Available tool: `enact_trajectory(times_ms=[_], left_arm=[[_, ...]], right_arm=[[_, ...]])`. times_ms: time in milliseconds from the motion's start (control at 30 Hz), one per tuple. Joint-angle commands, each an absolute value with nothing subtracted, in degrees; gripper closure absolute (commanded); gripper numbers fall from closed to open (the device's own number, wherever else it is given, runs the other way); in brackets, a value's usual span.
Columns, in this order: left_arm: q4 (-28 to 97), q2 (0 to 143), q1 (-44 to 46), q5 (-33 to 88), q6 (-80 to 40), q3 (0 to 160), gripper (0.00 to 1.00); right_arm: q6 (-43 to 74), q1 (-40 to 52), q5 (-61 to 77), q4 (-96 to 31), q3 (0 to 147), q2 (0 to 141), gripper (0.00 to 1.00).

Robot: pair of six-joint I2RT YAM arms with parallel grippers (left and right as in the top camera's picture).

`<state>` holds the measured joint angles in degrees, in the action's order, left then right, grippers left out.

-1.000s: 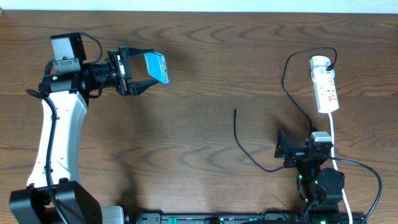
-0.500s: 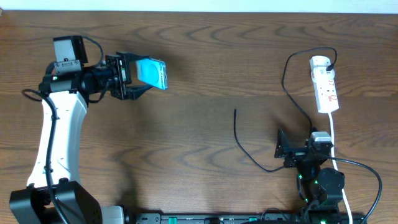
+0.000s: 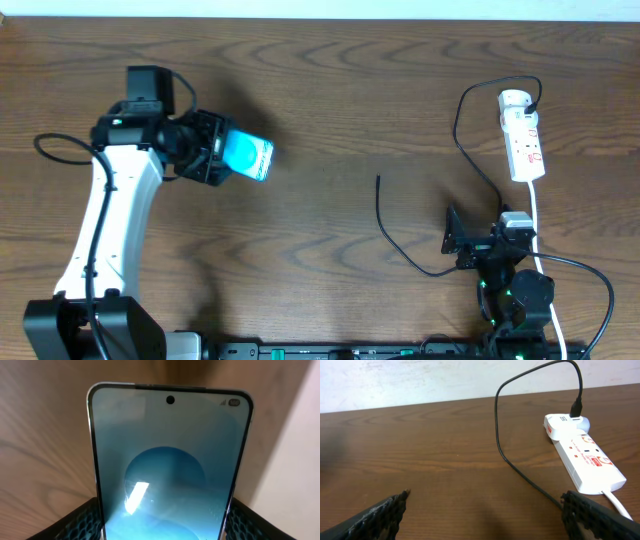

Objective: Plug charger to phone and switch on socket
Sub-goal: 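Lift the phone with the left gripper and rotate it upright, then move the right gripper from rest toward the phone held by left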

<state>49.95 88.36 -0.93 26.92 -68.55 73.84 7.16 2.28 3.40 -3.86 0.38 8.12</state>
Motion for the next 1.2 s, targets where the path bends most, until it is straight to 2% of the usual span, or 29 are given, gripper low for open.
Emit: enact_trajectory(times_ms=[0,133,433,933,1167], left_arm=[[51.2,88.0,1.5,16.0,-66.2,74.1,0.93],[53.8,88.0,4.1,9.1,-66.0,74.1,0.93],[56.1,88.0,6.3,1.7,-64.7,73.5,0.93],[56.1,88.1,7.0,2.3,-64.5,72.9,0.93],[56.1,88.1,7.0,2.3,-64.1,72.9,0.93]], right_arm=[[6.8,2.7,3.4,-4.1,0.3,7.8,0.01],[6.8,2.7,3.4,-4.1,0.3,7.8,0.01],[6.8,2.7,3.4,-4.1,0.3,7.8,0.01],[6.9,2.7,2.2,-3.7,0.3,7.8,0.01],[13.5,2.7,15.1,0.4,0.6,7.8,0.01]])
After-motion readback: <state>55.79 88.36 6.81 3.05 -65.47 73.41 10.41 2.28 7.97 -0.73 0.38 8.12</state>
